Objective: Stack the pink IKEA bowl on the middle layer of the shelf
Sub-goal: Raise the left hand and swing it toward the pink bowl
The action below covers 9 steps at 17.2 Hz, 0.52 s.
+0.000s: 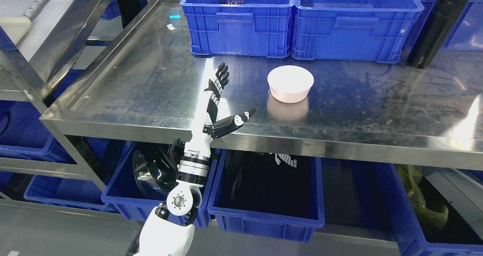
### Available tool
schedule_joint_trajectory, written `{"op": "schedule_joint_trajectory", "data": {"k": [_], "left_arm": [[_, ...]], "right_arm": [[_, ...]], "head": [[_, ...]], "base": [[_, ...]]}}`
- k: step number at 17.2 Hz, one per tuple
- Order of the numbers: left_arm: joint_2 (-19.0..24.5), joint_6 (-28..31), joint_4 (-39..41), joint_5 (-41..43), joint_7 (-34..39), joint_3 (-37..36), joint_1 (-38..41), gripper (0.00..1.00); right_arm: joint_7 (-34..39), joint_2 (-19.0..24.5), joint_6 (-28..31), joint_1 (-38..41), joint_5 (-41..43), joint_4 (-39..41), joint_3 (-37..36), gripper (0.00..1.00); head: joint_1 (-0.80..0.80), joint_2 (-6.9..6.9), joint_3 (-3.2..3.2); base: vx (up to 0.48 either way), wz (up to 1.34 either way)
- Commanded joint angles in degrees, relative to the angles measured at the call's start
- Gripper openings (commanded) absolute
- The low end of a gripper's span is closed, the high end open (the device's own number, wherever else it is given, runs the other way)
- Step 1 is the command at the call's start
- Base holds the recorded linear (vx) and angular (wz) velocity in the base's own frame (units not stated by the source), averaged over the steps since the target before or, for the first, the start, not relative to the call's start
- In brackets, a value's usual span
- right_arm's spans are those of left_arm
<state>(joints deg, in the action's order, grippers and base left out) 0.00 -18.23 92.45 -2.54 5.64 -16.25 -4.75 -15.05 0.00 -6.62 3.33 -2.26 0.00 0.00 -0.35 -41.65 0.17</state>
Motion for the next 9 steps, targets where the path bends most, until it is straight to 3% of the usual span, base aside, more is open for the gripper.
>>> {"op": "schedule_joint_trajectory", "data": {"k": [1, 4, 6, 7, 9], "left_arm": [[1.00, -1.71, 0.01, -0.10, -0.01, -0.45, -0.51, 1.00], [1.00, -1.98, -0.25, 0.42, -0.54, 1.12, -7.52, 1.00], [4.55, 0.99, -0.52, 7.33, -4.30, 2.10, -14.65, 1.00], [7.18, 3.62, -0.52, 13.46, -9.71, 2.10, -17.37, 1.00], [8.00, 6.71, -0.52, 23.31, -21.76, 1.66, -21.26, 0.97]], "right_arm": [[0.02, -1.00, 0.03, 0.01, 0.06, 1.00, 0.26, 1.00], [0.02, -1.00, 0.03, 0.01, 0.06, 1.00, 0.26, 1.00], [0.02, -1.00, 0.03, 0.01, -0.03, 1.00, 0.18, 1.00], [0.02, -1.00, 0.03, 0.01, 0.06, 1.00, 0.26, 1.00], [0.02, -1.00, 0.03, 0.01, -0.03, 1.00, 0.18, 1.00]], "head": [[0.00, 0.00, 0.00], [0.00, 0.00, 0.00], [0.00, 0.00, 0.00], [0.00, 0.00, 0.00], [0.00, 0.00, 0.00]], "base": [[0.018, -0.08], [0.020, -0.08], [0.023, -0.06], [0.015, -0.04], [0.012, -0.04]]}}
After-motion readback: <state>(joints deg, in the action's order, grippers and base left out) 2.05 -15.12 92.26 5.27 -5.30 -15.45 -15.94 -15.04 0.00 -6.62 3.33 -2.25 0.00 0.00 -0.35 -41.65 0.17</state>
